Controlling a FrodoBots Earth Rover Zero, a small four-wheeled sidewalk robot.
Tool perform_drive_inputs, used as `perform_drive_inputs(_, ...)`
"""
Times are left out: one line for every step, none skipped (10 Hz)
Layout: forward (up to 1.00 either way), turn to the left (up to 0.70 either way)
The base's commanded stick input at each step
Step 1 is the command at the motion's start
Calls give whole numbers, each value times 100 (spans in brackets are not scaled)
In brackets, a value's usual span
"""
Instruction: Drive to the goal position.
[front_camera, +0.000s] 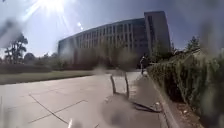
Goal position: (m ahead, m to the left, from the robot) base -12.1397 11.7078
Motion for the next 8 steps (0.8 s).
perform_drive_inputs(5, 0)
perform_drive_inputs(5, 0)
perform_drive_inputs(5, 0)
perform_drive_inputs(5, 0)
perform_drive_inputs(5, 0)
perform_drive_inputs(5, 0)
perform_drive_inputs(5, 0)
perform_drive_inputs(5, 0)
